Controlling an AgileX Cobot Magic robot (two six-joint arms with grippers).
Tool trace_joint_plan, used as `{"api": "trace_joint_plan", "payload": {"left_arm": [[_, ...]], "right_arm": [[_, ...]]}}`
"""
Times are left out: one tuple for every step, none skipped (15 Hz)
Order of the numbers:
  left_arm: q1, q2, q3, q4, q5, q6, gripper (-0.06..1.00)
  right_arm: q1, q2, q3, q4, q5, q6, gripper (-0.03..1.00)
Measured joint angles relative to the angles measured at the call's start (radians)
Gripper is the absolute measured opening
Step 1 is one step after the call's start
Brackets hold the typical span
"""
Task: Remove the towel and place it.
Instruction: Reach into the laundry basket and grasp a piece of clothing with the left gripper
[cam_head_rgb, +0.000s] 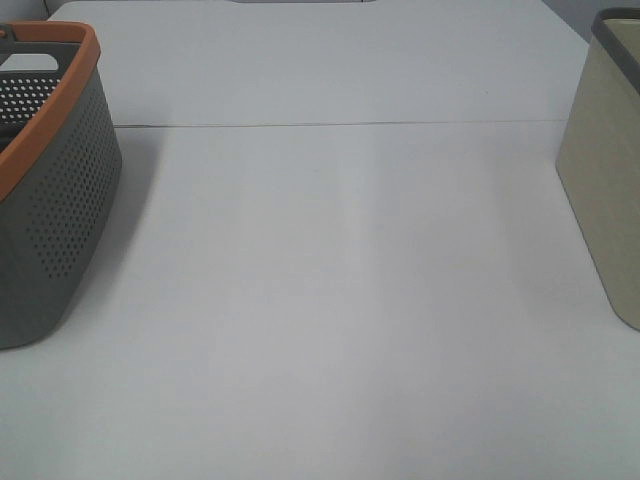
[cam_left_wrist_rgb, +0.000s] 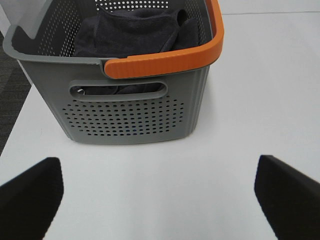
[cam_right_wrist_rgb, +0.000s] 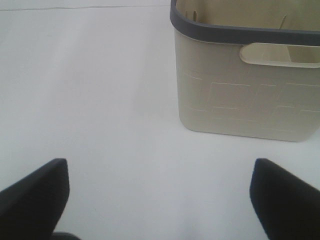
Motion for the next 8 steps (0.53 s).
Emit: {"api": "trace_joint_plan", "payload": {"left_arm": [[0.0, 0.0, 0.0, 0.0, 0.0, 0.0, 0.98], [0.0, 0.0, 0.0, 0.0, 0.0, 0.0, 0.98], [0.0, 0.009, -0.002, 0.0, 0.002, 0.0, 0.98], [0.0, 0.111, -0.066, 0.0, 0.05, 0.035, 0.98], [0.0, 0.154, -0.1, 0.0, 0.066, 0.061, 0.98], [0.0, 0.237, -0.173, 0.0, 0.099, 0.126, 0.98], [0.0, 0.339, -0.256, 0.0, 0.125, 0.184, 0.98], [0.0, 0.445, -0.352, 0.0, 0.149, 0.244, 0.98]], "right_arm": [[0.0, 0.0, 0.0, 0.0, 0.0, 0.0, 0.87], [0.0, 0.0, 0.0, 0.0, 0.0, 0.0, 0.87], [0.0, 0.0, 0.0, 0.0, 0.0, 0.0, 0.87], [0.0, 0.0, 0.0, 0.0, 0.0, 0.0, 0.87], [0.0, 0.0, 0.0, 0.0, 0.0, 0.0, 0.87], [0.0, 0.0, 0.0, 0.0, 0.0, 0.0, 0.87], [0.0, 0.0, 0.0, 0.0, 0.0, 0.0, 0.87], [0.0, 0.0, 0.0, 0.0, 0.0, 0.0, 0.87]]}}
